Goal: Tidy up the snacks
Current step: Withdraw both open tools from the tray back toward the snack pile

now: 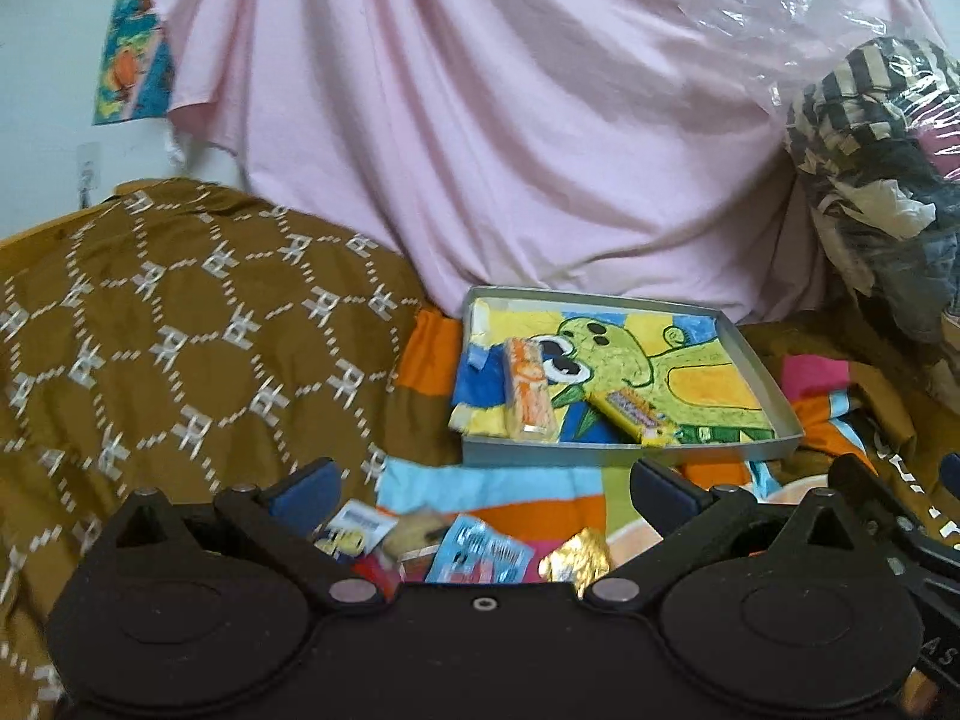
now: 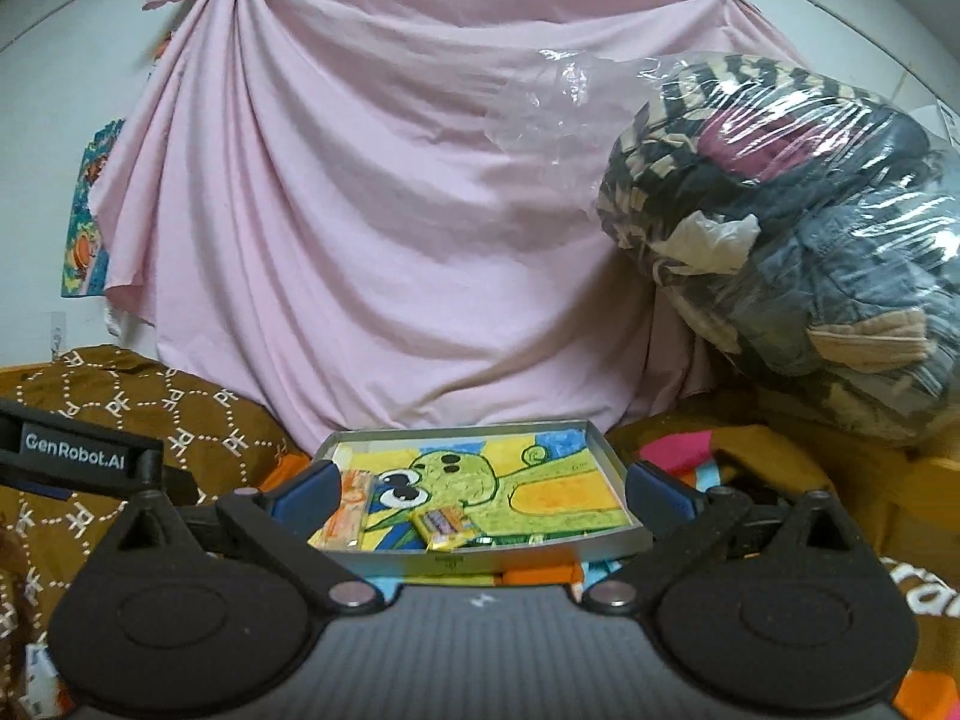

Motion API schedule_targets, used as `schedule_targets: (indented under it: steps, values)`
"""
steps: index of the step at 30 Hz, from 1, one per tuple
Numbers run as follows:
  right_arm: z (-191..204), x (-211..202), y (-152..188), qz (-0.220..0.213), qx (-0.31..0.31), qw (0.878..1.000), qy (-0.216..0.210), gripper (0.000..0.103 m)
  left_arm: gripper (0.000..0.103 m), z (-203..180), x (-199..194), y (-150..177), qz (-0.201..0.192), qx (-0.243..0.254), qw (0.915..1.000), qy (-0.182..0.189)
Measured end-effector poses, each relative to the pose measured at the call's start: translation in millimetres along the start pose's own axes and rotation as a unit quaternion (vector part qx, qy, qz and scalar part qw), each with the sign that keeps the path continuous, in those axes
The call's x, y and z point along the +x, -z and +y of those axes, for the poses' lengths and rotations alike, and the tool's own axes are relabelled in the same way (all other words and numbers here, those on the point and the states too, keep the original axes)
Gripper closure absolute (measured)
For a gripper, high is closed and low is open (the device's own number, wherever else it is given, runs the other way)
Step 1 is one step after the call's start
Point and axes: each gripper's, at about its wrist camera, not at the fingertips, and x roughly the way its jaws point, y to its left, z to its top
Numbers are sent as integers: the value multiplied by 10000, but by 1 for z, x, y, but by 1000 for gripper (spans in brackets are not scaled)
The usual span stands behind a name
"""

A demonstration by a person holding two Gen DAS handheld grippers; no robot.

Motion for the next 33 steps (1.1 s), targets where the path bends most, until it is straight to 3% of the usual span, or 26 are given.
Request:
schedule_targets:
  steps: [10,19,28,33]
  values:
    - [-17,-56,12,253,322,9991,-128,0,1,-2,-64,44,-243,86,9988,-424]
    - [-24,-86,27,475,65,9983,-326,0,1,-1,-102,77,-262,74,9973,-686]
    - [-30,-85,43,793,117,9963,-324,0,1,3,-98,88,284,-133,9958,-860]
    - [-24,-79,47,976,-40,9945,-371,0,1,-8,-90,87,303,-40,9955,-894]
